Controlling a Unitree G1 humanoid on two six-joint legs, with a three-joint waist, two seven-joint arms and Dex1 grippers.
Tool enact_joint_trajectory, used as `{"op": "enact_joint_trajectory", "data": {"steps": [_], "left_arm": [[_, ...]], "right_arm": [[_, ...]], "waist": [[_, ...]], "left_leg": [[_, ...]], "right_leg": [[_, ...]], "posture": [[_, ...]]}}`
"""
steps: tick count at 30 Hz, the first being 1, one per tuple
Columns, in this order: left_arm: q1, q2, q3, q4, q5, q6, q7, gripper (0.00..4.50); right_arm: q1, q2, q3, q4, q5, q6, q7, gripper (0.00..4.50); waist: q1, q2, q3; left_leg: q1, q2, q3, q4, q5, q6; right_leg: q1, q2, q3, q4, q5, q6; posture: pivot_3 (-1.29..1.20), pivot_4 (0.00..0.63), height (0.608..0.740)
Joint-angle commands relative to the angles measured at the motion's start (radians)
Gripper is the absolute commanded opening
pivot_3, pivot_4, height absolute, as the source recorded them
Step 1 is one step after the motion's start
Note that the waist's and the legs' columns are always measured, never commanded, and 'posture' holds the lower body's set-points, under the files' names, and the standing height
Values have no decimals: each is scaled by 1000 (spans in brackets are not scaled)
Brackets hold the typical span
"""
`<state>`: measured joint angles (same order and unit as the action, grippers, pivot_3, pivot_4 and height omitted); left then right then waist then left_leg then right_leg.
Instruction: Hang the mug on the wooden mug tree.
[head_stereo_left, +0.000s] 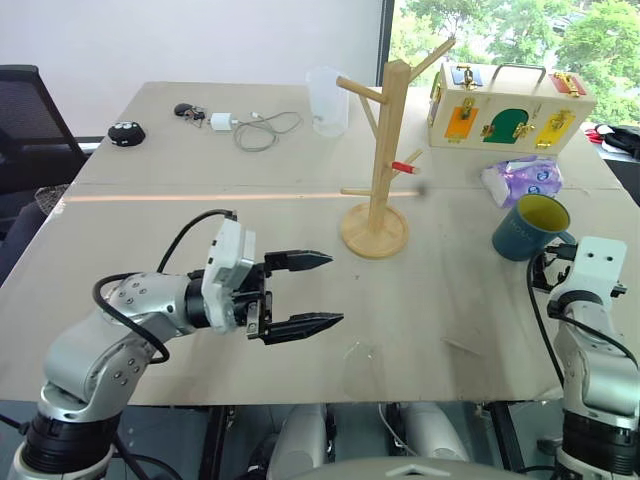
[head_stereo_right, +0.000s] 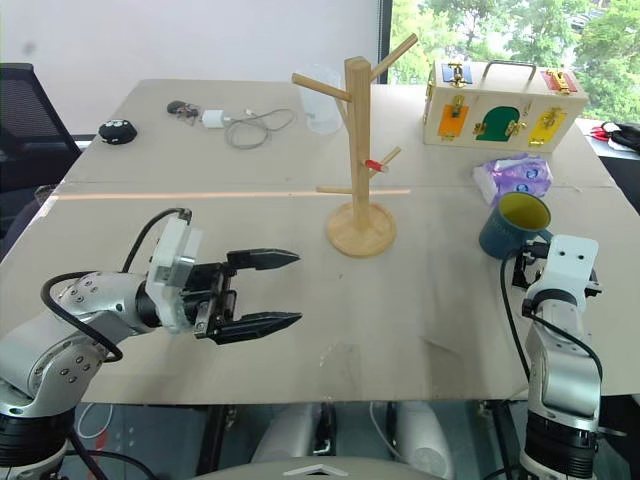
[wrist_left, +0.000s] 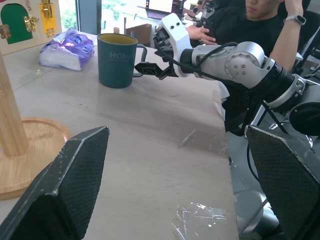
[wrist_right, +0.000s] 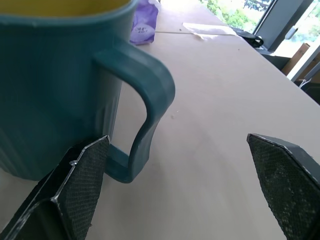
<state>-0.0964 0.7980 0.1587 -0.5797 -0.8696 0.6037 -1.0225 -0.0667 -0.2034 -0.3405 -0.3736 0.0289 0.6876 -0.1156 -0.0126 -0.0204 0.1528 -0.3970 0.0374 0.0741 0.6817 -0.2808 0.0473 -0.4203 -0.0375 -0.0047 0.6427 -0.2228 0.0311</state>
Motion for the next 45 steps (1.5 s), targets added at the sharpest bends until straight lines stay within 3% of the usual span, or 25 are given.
{"op": "enact_joint_trajectory", "data": {"steps": [1, 8, 14, 17, 23, 29, 35, 45], "left_arm": [[-7, 11, 33, -40, -34, 2, 10, 4500], [-4, 16, 43, -26, -39, -8, 7, 4500], [12, 2, 44, -22, -33, -21, 5, 4500], [12, -26, 55, -17, -47, -29, 30, 4500], [33, -124, 91, 12, -50, -115, 44, 4500], [79, -72, 189, 56, -150, -82, -55, 4500], [137, -18, 285, 92, -168, -79, -110, 4500], [197, -30, 315, 100, -135, -104, -95, 4500]], "right_arm": [[-18, -6, -13, -3, -1, -34, 0, 3681], [-29, -13, -16, 25, 7, -48, 8, 45], [-43, -47, -36, 38, 65, -116, 98, 45], [-32, -87, -36, 12, 161, -150, 241, 45], [-4, -248, -65, -100, 432, -99, 575, 45], [-96, -456, -76, -155, 683, 41, 763, 45], [-294, -618, 84, -143, 679, 152, 782, 45], [-508, -595, 178, -195, 743, 329, 659, 45]], "waist": [[0, 0, 0], [0, 0, 0], [-1, 1, 0], [0, 1, 1], [1, 2, 1], [-2, 2, 2], [2, 2, 2], [7, 1, 2]], "left_leg": [[0, 0, 0, 0, 0, 0], [0, 0, 0, 0, 0, 0], [0, 0, 0, 0, 0, 0], [0, 0, 0, 0, 0, 0], [0, 0, 0, 0, -2, 4], [1, 1, 1, 0, -2, 4], [1, 1, 0, 0, -2, 4], [-3, 0, 0, 0, -2, 4]], "right_leg": [[0, 0, 0, 0, 0, 0], [0, 0, 0, 0, 0, 0], [0, 0, 0, 0, 0, 0], [0, 0, 1, 0, 0, 0], [0, 0, 1, 0, 0, 0], [0, 1, 1, 0, 0, 0], [0, 1, 0, 0, 0, 0], [-2, -1, 0, -1, 0, 0]], "posture": [[0, 150, 740], [0, 150, 740], [0, 150, 740], [0, 150, 740], [0, 150, 740], [0, 150, 740], [0, 150, 740], [0, 150, 740]]}}
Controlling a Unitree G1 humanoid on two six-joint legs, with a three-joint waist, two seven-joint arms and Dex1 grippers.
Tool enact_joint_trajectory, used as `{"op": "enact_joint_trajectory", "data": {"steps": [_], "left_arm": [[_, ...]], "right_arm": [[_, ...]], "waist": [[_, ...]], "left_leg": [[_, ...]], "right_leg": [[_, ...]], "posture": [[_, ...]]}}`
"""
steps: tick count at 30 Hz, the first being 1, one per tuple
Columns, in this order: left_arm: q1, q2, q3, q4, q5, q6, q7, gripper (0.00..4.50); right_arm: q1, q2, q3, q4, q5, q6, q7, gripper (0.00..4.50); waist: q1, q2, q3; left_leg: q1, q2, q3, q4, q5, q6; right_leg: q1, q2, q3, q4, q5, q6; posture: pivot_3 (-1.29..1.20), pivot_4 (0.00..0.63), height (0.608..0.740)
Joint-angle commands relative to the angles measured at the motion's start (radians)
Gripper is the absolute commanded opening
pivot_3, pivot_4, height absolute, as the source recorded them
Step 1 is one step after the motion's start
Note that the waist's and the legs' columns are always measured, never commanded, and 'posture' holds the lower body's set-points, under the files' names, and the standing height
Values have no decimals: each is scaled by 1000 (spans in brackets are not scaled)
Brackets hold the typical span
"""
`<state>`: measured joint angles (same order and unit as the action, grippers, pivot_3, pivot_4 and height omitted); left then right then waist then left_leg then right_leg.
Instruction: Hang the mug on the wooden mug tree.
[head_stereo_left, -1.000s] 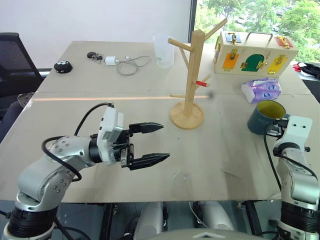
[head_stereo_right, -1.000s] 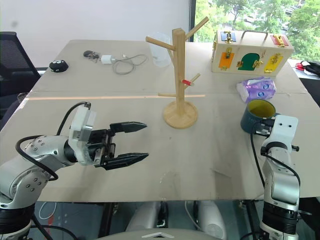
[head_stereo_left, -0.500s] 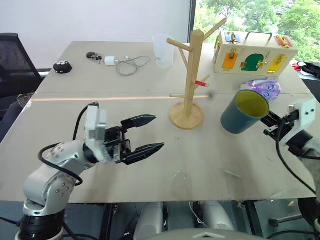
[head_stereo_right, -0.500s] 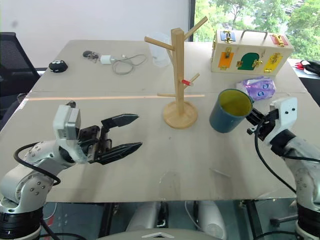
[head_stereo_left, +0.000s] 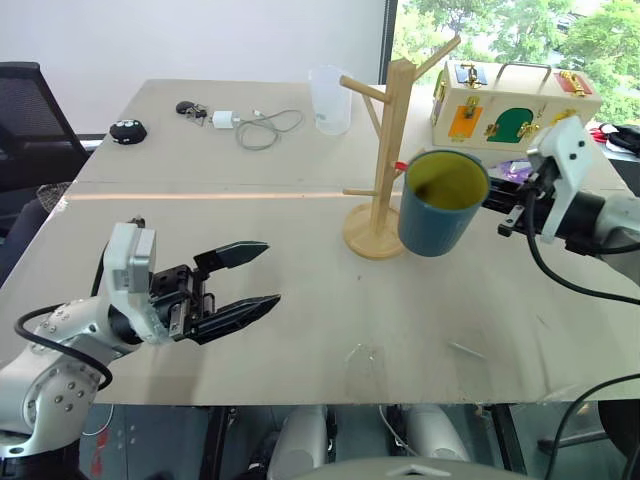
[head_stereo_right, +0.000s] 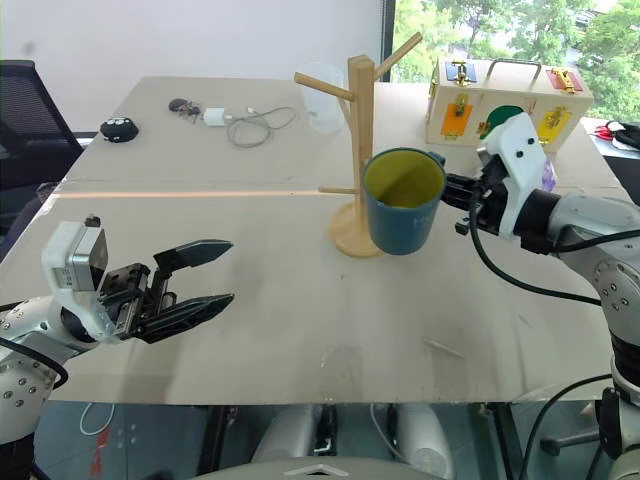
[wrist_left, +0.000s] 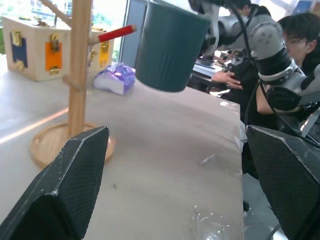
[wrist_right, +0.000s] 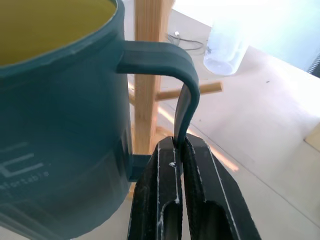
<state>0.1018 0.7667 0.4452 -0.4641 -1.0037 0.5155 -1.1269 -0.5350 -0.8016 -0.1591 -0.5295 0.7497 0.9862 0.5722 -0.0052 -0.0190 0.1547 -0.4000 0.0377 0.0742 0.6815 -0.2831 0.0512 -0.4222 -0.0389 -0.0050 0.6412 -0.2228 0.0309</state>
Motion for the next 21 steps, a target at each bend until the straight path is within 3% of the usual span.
{"op": "enact_joint_trajectory", "data": {"steps": [1, 18, 21], "left_arm": [[-1, 0, 28, -14, 1, -17, 11, 4500], [11, -15, 44, -20, 22, -31, 42, 4500], [23, -22, 37, -33, 29, -39, 57, 4500]], "right_arm": [[-51, 7, 3, -41, 23, 40, -36, 45], [-257, 174, 282, 21, -142, 165, -221, 45], [-258, 174, 292, 32, -161, 150, -201, 910]], "waist": [[-1, 0, 0], [-8, 0, 0], [-6, 0, 0]], "left_leg": [[0, 0, 0, 0, 0, 0], [0, 0, 1, 0, 0, 0], [0, 0, 1, 0, 0, 0]], "right_leg": [[0, 0, 0, 0, 0, 0], [-1, -1, -1, 1, 0, 0], [-1, -1, -1, 1, 0, 0]], "posture": [[0, 150, 740], [0, 150, 740], [0, 150, 740]]}}
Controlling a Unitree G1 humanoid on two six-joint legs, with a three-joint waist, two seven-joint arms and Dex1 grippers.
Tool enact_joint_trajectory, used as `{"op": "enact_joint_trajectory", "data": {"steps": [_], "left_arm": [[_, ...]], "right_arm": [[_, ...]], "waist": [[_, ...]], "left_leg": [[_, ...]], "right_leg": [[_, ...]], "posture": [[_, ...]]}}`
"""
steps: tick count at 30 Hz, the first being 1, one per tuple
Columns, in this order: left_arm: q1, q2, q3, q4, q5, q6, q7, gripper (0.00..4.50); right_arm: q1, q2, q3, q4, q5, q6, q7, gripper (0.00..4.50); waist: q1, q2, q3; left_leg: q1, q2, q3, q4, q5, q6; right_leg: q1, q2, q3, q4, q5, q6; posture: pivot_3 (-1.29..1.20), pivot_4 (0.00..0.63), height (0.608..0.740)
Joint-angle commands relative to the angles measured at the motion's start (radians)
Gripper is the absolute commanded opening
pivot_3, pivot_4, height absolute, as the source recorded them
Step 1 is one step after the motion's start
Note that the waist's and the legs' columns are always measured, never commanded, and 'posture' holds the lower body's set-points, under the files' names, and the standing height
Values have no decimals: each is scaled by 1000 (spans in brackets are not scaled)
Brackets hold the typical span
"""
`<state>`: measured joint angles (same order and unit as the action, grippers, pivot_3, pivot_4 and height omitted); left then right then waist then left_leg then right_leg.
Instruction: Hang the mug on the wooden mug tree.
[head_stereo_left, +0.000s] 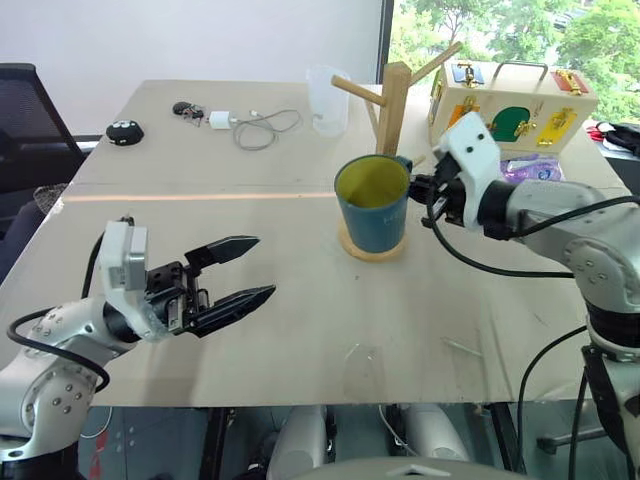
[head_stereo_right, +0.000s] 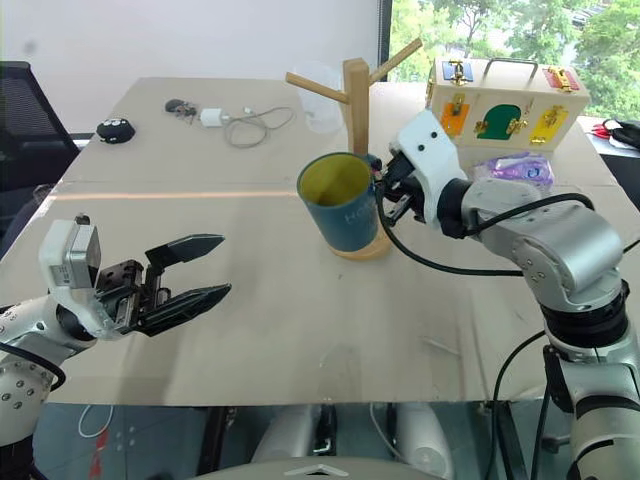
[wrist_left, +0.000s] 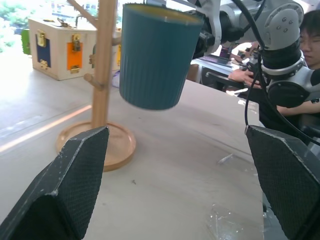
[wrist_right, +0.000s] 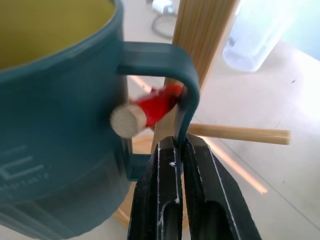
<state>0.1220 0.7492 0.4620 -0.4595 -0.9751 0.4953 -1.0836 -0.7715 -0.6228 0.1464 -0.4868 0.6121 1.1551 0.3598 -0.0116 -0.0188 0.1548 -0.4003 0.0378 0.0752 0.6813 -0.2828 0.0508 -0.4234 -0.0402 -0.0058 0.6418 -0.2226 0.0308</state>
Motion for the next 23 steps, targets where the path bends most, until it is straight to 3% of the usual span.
{"op": "enact_joint_trajectory", "data": {"steps": [1, 5, 9, 12, 18, 23], "left_arm": [[6, -9, 18, -45, 2, -18, 24, 4500], [4, -23, -5, -72, 29, -12, 89, 4500], [5, -38, -44, -108, 43, 26, 185, 4500], [40, -35, -75, -102, 104, 21, 210, 4500], [106, -13, -89, -58, 187, 1, 189, 4500], [110, 19, -90, -21, 220, 5, 161, 4500]], "right_arm": [[-18, -7, -24, -16, -23, -24, 20, 1383], [46, -40, -126, -91, 18, -91, 102, 3294], [208, -131, -304, -176, 102, -142, 228, 3294], [438, -203, -452, -199, 97, -255, 355, 3294], [915, -164, -686, -130, -30, -532, 505, 3294], [1094, -128, -738, -72, -95, -737, 589, 3294]], "waist": [[0, 0, 0], [2, 0, 0], [11, 0, 0], [16, -2, -1], [21, -2, -1], [21, -1, 0]], "left_leg": [[0, 0, 0, 0, 0, 0], [0, 0, 0, 0, 0, 0], [-1, 0, -2, -1, 0, 0], [-1, -1, -2, -1, -1, 1], [3, 0, -1, -1, -1, 1], [5, 0, 1, -1, -1, 1]], "right_leg": [[0, 0, 0, 0, 0, 0], [0, 0, 0, 0, 0, 0], [0, -1, -1, -1, 0, 0], [1, -3, -2, -2, 0, 1], [3, 1, 0, -1, 0, 1], [3, 2, 2, 0, -3, 5]], "posture": [[0, 150, 740], [0, 150, 740], [0, 150, 740], [0, 150, 740], [0, 150, 740], [0, 150, 740]]}}
